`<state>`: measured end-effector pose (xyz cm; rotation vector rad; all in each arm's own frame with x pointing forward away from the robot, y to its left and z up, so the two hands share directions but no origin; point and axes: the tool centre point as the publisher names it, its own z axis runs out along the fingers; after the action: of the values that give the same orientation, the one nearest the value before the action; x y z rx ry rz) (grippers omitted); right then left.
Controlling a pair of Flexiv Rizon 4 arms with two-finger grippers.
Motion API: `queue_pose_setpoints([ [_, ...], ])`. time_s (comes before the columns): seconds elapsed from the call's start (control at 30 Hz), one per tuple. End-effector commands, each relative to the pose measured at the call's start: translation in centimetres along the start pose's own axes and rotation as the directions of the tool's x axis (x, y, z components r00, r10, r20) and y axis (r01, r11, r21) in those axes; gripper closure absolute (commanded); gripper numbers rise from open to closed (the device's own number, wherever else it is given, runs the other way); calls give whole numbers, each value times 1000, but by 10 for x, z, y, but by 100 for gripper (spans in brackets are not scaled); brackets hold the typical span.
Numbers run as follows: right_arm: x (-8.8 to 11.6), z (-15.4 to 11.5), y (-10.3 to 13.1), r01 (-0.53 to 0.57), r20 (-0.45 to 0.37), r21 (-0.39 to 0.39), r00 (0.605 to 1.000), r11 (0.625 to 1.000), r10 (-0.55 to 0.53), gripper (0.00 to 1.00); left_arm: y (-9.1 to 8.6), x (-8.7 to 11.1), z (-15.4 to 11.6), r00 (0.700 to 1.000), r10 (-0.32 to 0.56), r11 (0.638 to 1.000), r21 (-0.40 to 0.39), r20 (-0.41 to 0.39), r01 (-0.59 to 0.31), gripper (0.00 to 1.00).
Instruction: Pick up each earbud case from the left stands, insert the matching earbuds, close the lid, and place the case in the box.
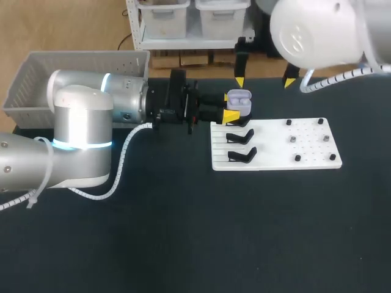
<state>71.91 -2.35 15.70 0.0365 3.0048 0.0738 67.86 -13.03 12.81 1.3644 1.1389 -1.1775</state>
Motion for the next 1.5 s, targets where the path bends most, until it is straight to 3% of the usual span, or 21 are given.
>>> queue_pose_setpoints([
  [0.03,4,2,1,5,-21,2,1000,1000,-5,0,-2,0,0,1000,3,1000,-6,1,-3,100],
  [0.43,33,-5,7,24,-71,-22,997,999,-26,0,-2,0,0,1000,3,1000,-6,1,-3,100],
  [0.5,35,-7,8,28,-24,-4,999,1000,-28,0,-2,0,0,1000,3,1000,-6,1,-3,100],
  [0.63,34,-30,2,11,154,-24,988,1000,-8,0,-2,0,0,1000,3,1000,-6,1,-3,100],
  [0.87,59,-75,-2,116,305,-79,948,990,-87,0,-2,0,0,1000,3,1000,-6,1,-3,100],
  [0.93,73,-85,-3,141,350,-89,931,986,-101,0,-3,-3,-7,999,-38,999,-35,-22,37,100],
  [1.1,98,-90,-3,193,375,-137,918,972,-130,0,-6,-7,-34,983,-184,964,-197,-9,178,100],
  [1.2,107,-92,-4,207,380,-194,917,959,-122,0,-6,-18,-52,984,-180,947,-271,-10,171,100],
  [1.27,109,-94,-5,196,357,-274,930,941,-89,0,-4,-26,-65,985,-170,936,-316,-14,157,100],
  [1.4,109,-94,-5,196,357,-274,930,941,-89,0,6,-33,-93,990,-139,910,-398,-38,112,100],
  [1.5,109,-94,-5,196,357,-274,930,941,-89,0,18,-33,-120,991,-129,869,-485,-36,95,100],
])
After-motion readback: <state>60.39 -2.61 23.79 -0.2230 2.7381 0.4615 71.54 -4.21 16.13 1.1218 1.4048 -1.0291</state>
